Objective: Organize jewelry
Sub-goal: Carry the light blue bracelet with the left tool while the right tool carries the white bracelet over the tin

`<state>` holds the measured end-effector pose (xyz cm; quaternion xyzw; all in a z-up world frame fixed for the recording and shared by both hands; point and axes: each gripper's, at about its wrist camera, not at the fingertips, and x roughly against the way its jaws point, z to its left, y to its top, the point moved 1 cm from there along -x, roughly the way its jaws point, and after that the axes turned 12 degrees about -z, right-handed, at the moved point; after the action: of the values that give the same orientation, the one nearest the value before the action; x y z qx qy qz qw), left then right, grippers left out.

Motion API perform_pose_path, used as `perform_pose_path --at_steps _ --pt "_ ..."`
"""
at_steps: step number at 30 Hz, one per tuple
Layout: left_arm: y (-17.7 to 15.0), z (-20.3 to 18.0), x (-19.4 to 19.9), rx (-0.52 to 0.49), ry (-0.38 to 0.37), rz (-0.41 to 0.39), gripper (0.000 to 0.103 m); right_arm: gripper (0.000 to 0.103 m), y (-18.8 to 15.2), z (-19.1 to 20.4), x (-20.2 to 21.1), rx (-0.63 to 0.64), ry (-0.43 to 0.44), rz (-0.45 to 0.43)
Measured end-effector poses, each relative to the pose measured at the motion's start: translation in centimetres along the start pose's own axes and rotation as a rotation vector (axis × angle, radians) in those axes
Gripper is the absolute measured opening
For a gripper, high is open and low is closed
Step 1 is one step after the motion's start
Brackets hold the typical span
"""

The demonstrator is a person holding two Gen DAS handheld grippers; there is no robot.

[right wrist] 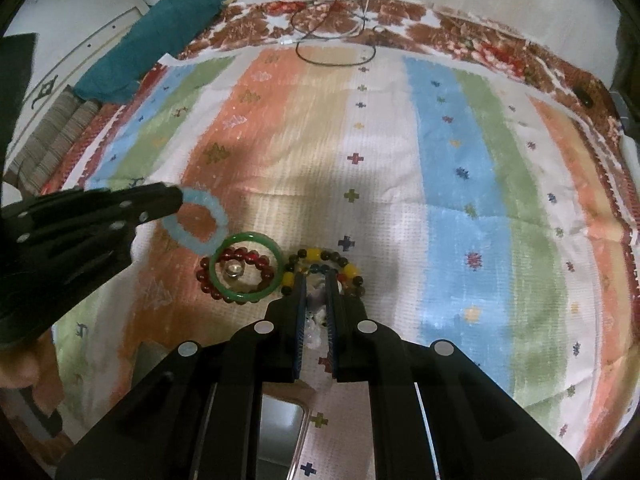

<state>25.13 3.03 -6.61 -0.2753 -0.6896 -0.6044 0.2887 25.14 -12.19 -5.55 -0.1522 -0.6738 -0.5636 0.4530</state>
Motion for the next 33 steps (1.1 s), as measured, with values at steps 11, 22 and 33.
perform_pose_path --at_steps 11,22,33 --pt "-1.3 -1.8 5.2 -0.018 -0.034 -0.073 0.011 0.011 -0.6 -0.3 3.0 -0.005 -0.015 -0.064" --pt "-2.8 -2.1 7.7 -0.035 -0.034 -0.100 0.011 0.011 -1.8 0.0 5.8 -0.005 0.017 -0.110" --pt "-4.2 -2.6 9.6 -0.051 -0.040 -0.118 0.011 0.011 -2.9 0.7 6.9 -0.001 0.036 -0.118"
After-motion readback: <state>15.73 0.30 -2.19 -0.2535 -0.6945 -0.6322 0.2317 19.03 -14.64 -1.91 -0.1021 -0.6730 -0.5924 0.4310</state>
